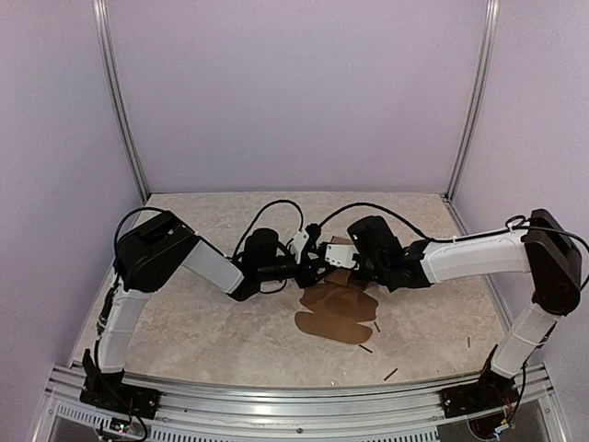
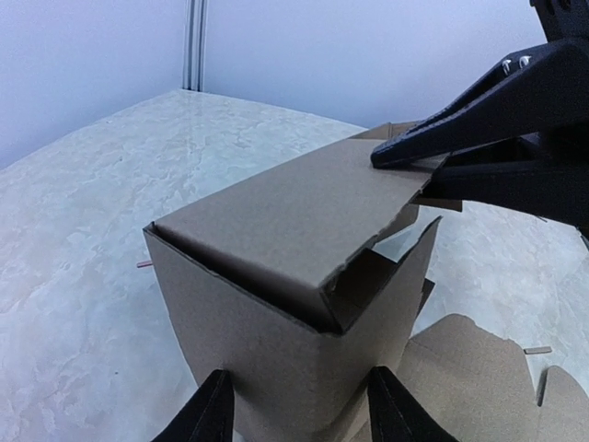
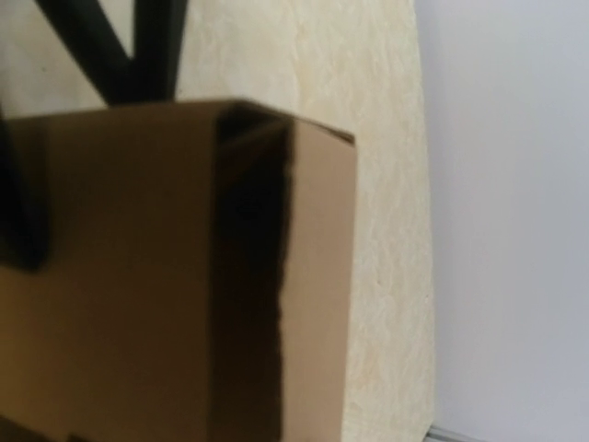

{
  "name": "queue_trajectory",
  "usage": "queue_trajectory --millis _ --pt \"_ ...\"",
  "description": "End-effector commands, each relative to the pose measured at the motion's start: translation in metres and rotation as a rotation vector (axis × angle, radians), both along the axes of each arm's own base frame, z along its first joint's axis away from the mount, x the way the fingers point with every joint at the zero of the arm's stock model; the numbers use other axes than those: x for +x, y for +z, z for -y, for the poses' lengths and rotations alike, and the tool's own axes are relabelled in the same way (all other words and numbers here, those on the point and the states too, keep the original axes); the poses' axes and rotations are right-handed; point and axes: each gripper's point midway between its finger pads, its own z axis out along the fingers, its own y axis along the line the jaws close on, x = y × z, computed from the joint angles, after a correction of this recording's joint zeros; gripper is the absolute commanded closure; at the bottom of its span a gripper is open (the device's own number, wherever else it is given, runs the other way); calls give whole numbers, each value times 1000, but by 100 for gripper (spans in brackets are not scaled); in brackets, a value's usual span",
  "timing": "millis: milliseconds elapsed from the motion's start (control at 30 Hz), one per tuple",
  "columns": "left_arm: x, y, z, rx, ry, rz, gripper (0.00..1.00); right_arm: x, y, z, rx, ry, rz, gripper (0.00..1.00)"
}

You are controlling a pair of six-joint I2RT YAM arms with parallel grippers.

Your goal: Fold the paper box

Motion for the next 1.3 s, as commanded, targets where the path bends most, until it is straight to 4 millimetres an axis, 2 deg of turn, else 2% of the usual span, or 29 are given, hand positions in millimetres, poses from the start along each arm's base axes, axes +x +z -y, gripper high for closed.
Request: queue_trajectory --millis 0,100,467,633,733,867,967,1033,1167,1267 --pt "3 1 5 -18 44 65 46 -14 -9 -13 26 42 -79 92" --pt "3 -1 9 -20 38 70 45 -14 -10 -14 37 39 -88 91" --pt "16 0 -2 -43 153 92 61 -15 -4 -15 67 22 -112 88" --pt "16 2 -3 -50 157 102 67 -18 -2 -17 87 20 -140 77" --pt "17 2 -4 -46 162 109 70 -18 0 -17 101 7 -163 66" --pt "19 -1 0 -36 156 102 74 -17 13 -17 165 1 -225 58" --pt "20 -3 1 -32 152 98 76 -6 27 -7 241 -15 -264 54" --pt "20 -4 1 -29 150 96 77 -6 34 -4 310 4 -335 52" --pt "20 -6 1 -26 150 92 77 -16 52 -9 438 96 -475 49" --pt "19 -7 2 -25 140 93 77 -6 73 -10 589 109 -560 47"
